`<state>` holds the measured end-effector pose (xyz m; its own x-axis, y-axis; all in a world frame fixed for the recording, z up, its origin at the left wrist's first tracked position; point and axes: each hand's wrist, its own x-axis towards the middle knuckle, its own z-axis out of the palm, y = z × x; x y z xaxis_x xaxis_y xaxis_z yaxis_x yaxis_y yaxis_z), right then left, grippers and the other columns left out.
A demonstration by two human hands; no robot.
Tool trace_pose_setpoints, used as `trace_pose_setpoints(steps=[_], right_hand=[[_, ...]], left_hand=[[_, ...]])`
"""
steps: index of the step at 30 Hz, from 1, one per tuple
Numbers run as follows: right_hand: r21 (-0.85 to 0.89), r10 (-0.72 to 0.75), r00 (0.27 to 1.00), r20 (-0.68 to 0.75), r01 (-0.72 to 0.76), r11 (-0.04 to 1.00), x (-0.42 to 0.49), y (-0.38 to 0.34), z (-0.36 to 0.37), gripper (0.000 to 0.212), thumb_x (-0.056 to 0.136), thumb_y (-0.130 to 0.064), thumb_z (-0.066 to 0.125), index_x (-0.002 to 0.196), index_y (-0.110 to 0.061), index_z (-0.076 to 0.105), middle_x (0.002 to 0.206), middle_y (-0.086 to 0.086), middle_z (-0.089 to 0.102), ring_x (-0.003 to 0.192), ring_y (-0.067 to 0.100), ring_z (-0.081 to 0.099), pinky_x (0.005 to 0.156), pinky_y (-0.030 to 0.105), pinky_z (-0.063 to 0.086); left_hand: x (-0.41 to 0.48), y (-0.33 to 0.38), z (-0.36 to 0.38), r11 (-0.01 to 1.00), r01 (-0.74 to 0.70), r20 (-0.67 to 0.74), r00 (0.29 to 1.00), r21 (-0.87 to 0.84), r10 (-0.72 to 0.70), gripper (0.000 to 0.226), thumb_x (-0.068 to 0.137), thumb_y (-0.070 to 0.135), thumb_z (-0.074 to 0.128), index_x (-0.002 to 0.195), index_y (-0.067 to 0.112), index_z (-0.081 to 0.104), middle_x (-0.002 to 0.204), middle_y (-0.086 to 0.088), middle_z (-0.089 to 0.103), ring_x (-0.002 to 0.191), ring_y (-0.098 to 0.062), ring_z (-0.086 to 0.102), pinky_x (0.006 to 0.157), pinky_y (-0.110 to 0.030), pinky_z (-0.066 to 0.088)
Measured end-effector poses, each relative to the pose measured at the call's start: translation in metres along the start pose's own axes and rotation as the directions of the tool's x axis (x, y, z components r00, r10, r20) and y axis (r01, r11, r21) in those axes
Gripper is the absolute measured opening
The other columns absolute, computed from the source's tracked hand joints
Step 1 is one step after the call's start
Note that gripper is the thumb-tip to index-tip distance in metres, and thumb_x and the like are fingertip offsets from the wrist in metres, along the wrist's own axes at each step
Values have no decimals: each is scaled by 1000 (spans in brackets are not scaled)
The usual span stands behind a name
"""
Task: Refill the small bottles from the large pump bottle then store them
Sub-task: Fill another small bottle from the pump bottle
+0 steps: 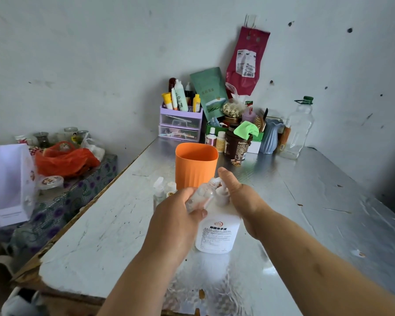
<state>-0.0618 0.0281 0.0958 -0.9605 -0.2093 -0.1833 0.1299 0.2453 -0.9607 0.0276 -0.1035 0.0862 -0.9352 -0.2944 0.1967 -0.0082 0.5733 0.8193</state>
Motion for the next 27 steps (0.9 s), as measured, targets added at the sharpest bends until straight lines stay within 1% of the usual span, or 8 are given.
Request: trace_pose_setpoints(steps=[4,7,11,17,19,22,25,27], right_hand=[[-2,-11,1000,-2,11,1000,1,1,0,67,77,-73,50,100,-12,70,101,10,73,96,26,68,93,39,51],[20,-40,999,9,40,999,0,-1,0,57,86,-64,49,99,-12,69,97,10,73,91,24,68,76,32,51],[29,-64,998,13,63,998,2,2,-1,49,89,-58,49,100,-15,68,97,8,73,88,21,68,70,29,50],[7,-79,997,9,79,997,5,7,2,49,89,-61,46,107,-22,68,107,6,71,102,24,66,97,40,48],[-3,-58,998,16,58,998,4,7,1,55,87,-65,45,109,-20,68,106,5,71,101,23,66,96,39,48],[9,-12,1000,23,12,1000,2,4,0,64,82,-71,46,106,-16,69,104,5,72,97,21,66,84,33,49],[32,21,999,34,-22,999,0,1,1,84,59,-84,54,105,-16,71,104,6,73,101,26,67,98,42,47],[35,32,999,33,-34,999,0,1,1,79,64,-81,54,104,-14,71,104,9,73,101,27,68,98,42,48]], left_hand=[[1,-2,2,1000,-5,-2,1000,-14,5,37,88,30,70,124,33,60,111,13,68,98,-8,64,87,-36,54],[2,-3,4,1000,4,6,1000,-27,-4,40,88,31,70,126,34,59,113,14,68,99,-8,64,88,-36,55],[4,-7,7,999,8,0,1000,-33,-8,40,87,30,71,126,33,60,112,14,69,97,-7,66,87,-36,56],[4,-9,8,1000,11,-16,1000,5,-11,37,87,28,71,123,34,61,110,14,69,97,-8,65,86,-37,55],[3,-7,8,1000,16,-11,1000,3,-16,39,87,28,70,124,33,60,111,14,69,98,-7,65,87,-36,55],[1,-4,6,1000,20,-5,1000,-12,-20,38,87,27,70,124,33,61,109,13,70,96,-8,66,86,-37,55],[0,-1,3,1000,18,-12,1000,-4,-19,35,88,27,70,121,34,61,108,13,69,96,-9,65,87,-37,54],[0,0,3,1000,22,-14,1000,6,-22,35,88,28,69,121,34,61,107,14,69,96,-9,64,87,-37,54]])
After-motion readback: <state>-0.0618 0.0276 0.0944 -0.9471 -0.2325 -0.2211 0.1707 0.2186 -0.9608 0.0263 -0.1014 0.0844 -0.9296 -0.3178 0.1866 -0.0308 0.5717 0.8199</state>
